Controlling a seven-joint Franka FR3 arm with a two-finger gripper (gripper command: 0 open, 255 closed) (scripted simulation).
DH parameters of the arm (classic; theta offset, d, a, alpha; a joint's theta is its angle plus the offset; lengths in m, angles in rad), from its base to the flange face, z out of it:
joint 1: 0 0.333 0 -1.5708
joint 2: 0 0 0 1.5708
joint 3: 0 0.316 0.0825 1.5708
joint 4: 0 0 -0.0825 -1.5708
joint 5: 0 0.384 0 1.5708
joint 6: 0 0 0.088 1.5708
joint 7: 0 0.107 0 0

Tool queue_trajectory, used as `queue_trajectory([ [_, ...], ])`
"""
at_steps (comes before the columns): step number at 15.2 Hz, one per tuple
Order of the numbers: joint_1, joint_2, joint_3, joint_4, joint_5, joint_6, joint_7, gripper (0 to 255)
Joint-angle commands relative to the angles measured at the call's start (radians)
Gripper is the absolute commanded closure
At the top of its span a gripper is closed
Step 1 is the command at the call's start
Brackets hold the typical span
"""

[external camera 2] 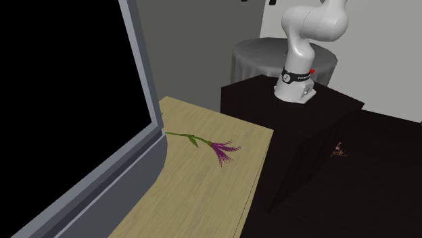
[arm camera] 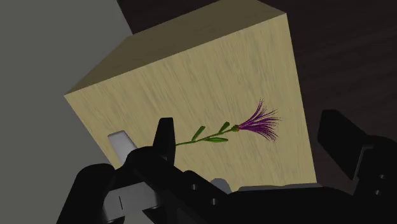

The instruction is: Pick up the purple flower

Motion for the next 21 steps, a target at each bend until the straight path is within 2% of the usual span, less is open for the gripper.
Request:
queue_trajectory([
  [1, 0.0, 0.0, 0.0, 0.0, 0.0, 0.0, 0.0, 0],
  [6, -0.032, 0.081, 0.123, -0.07, 0.033, 0.155, 0.236, 0],
  [12, -0.089, 0.254, 0.27, -0.084, 0.033, 0.337, 0.529, 0],
  [17, -0.157, 0.449, 0.384, -0.039, -0.032, 0.465, 0.799, 0],
  [21, -0.211, 0.631, 0.453, 0.03, -0.143, 0.538, 1.041, 0],
])
